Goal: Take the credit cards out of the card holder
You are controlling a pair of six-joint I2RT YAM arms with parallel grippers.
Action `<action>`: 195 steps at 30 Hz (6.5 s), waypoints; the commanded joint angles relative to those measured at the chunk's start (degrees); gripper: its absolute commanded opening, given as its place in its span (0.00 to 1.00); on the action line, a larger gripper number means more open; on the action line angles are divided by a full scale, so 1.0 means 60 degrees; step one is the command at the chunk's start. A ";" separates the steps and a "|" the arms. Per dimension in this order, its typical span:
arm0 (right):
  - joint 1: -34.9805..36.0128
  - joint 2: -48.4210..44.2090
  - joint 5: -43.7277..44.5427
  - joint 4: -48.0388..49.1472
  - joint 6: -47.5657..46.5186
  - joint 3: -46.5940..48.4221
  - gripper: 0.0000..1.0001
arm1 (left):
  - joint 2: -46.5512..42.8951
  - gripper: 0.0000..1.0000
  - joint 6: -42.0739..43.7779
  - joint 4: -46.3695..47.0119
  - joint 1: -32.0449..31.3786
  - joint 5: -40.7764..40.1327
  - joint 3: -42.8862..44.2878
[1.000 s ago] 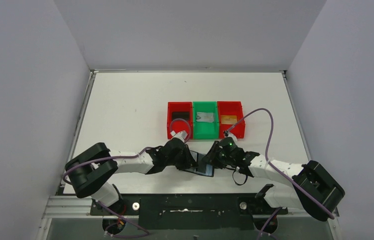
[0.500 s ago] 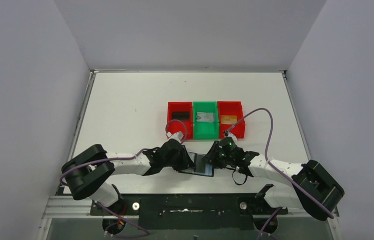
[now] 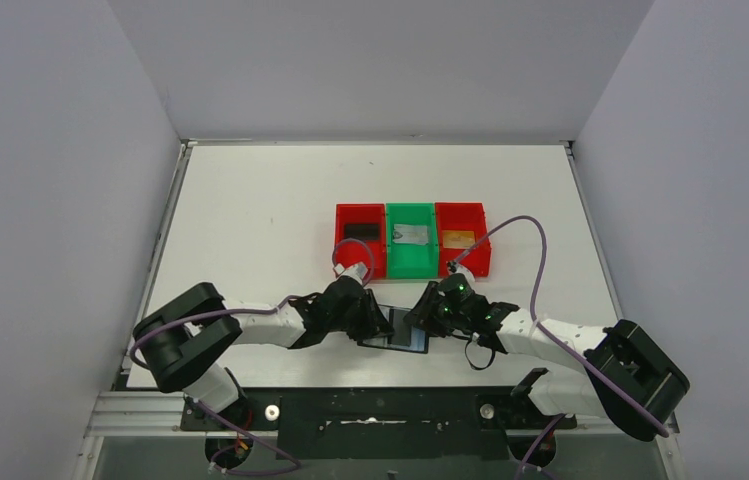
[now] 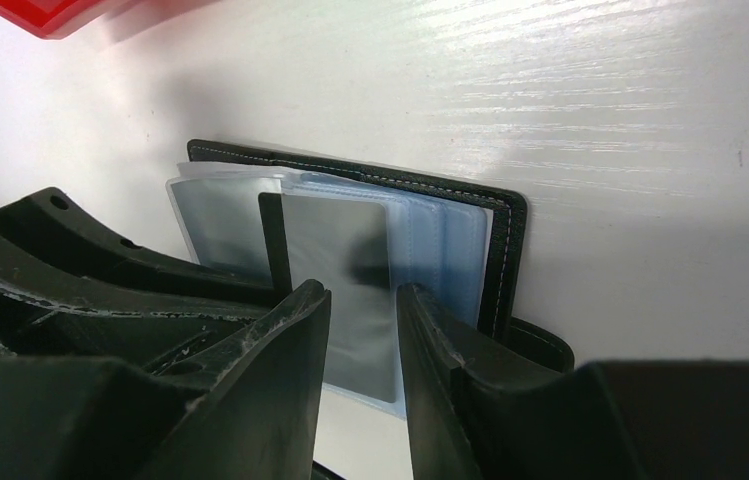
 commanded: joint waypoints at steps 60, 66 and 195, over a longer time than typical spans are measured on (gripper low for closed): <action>0.0049 0.0420 0.0702 -0.1010 -0.0552 0.0370 0.35 | 0.0342 0.24 0.0096 0.1088 0.0583 0.0553 0.0341; 0.0048 0.0366 0.0714 -0.1006 -0.0532 0.0338 0.35 | 0.0077 0.25 -0.0256 0.1135 0.0652 0.0154 0.0062; 0.2681 0.4411 0.3945 -0.5279 -0.1591 0.4464 0.04 | -0.0982 0.10 0.0255 0.2507 0.1785 0.1628 -0.1893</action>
